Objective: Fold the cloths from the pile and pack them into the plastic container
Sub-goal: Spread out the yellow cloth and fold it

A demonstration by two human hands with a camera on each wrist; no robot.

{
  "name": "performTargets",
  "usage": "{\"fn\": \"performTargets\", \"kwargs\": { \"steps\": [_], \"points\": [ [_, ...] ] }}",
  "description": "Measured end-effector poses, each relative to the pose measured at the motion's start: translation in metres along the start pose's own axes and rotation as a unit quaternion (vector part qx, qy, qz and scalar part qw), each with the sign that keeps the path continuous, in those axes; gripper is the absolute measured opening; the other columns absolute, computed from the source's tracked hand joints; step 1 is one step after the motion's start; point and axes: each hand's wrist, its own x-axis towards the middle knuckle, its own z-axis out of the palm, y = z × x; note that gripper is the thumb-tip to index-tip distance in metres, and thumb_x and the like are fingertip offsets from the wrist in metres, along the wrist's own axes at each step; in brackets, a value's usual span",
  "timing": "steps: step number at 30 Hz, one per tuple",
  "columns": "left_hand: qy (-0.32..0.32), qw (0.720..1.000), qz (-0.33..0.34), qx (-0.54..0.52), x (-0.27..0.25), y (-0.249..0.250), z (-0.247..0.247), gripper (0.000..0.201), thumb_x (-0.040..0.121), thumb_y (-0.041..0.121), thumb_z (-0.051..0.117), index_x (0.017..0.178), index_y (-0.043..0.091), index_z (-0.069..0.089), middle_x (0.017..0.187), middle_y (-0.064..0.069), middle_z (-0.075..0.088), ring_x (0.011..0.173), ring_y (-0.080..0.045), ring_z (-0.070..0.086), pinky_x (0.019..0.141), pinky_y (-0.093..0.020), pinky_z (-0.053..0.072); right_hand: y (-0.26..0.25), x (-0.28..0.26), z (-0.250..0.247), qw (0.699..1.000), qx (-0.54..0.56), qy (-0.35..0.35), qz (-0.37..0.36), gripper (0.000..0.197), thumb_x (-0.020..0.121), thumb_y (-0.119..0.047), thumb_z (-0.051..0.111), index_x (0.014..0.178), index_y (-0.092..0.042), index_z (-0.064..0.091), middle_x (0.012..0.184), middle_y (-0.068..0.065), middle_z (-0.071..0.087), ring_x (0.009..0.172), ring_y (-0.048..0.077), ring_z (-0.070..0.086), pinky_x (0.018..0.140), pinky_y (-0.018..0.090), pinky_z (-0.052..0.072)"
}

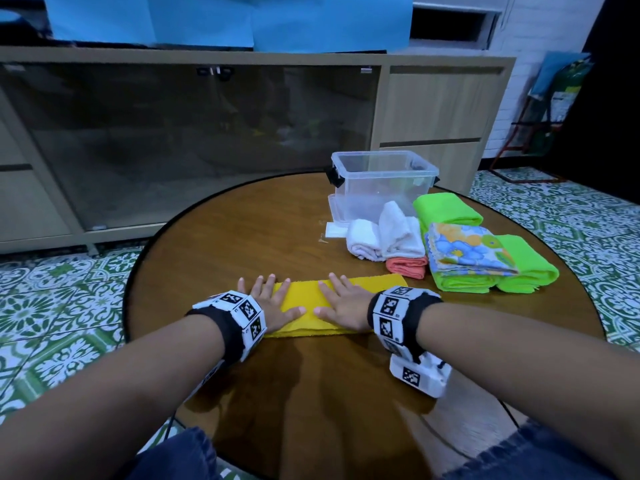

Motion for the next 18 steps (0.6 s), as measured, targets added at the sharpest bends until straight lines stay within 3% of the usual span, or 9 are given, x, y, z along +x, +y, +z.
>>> {"fn": "performTargets", "kwargs": {
  "steps": [8,11,12,14,16,18],
  "points": [
    [-0.016,1.000,0.015,-0.007,-0.001,-0.008,-0.001,0.075,0.090,0.069,0.014,0.150,0.030,-0.009,0.158,0.001,-0.012,0.146,-0.022,-0.007,0.114,-0.053,-0.004,0.049,-0.020,0.008,0.999,-0.007,-0.008,0.030,0.072,0.095,-0.059,0.015,0.149,-0.021,-0.014,0.156,0.003,-0.021,0.145,0.024,-0.016,0.118,0.041,-0.002],
    [-0.032,0.999,0.014,-0.006,-0.003,-0.011,-0.002,0.076,0.088,0.071,0.013,0.149,0.032,-0.010,0.158,0.001,-0.015,0.146,-0.025,-0.005,0.113,-0.054,-0.005,0.072,-0.036,0.008,0.998,-0.017,-0.018,0.057,0.094,0.074,-0.075,0.001,0.149,-0.020,-0.015,0.156,0.001,-0.022,0.144,0.022,-0.017,0.117,0.040,-0.003],
    [-0.035,0.999,0.013,-0.006,-0.002,-0.012,-0.002,0.077,0.088,0.072,0.012,0.149,0.032,-0.011,0.158,0.001,-0.015,0.146,-0.025,-0.005,0.113,-0.054,-0.005,0.077,-0.038,0.008,0.997,-0.020,-0.020,0.070,0.095,0.074,-0.076,0.000,0.149,-0.020,-0.015,0.156,0.001,-0.022,0.144,0.023,-0.016,0.117,0.040,-0.003],
    [-0.038,0.999,0.012,-0.005,-0.002,-0.012,-0.002,0.078,0.087,0.073,0.012,0.149,0.032,-0.011,0.158,0.001,-0.015,0.146,-0.026,-0.004,0.113,-0.055,-0.005,0.082,-0.040,0.010,0.996,-0.023,-0.016,0.082,0.077,0.090,-0.065,0.009,0.149,-0.021,-0.015,0.156,0.000,-0.022,0.145,0.024,-0.015,0.117,0.041,-0.002],
    [-0.048,0.999,0.009,-0.007,-0.002,-0.014,-0.003,0.079,0.086,0.073,0.012,0.149,0.032,-0.012,0.157,0.002,-0.016,0.146,-0.026,-0.004,0.113,-0.055,-0.005,0.081,-0.039,0.010,0.996,-0.025,-0.012,0.084,0.073,0.094,-0.061,0.011,0.149,-0.021,-0.015,0.156,-0.001,-0.021,0.145,0.025,-0.013,0.117,0.041,-0.002],
    [-0.055,0.998,0.005,-0.009,-0.004,-0.018,-0.004,0.079,0.087,0.073,0.013,0.149,0.031,-0.012,0.157,0.004,-0.016,0.146,-0.026,-0.004,0.113,-0.054,-0.004,0.080,-0.040,0.008,0.996,-0.027,-0.026,0.083,0.089,0.079,-0.074,0.001,0.149,-0.023,-0.015,0.156,-0.003,-0.021,0.145,0.026,-0.012,0.117,0.042,-0.002]
  ]
}}
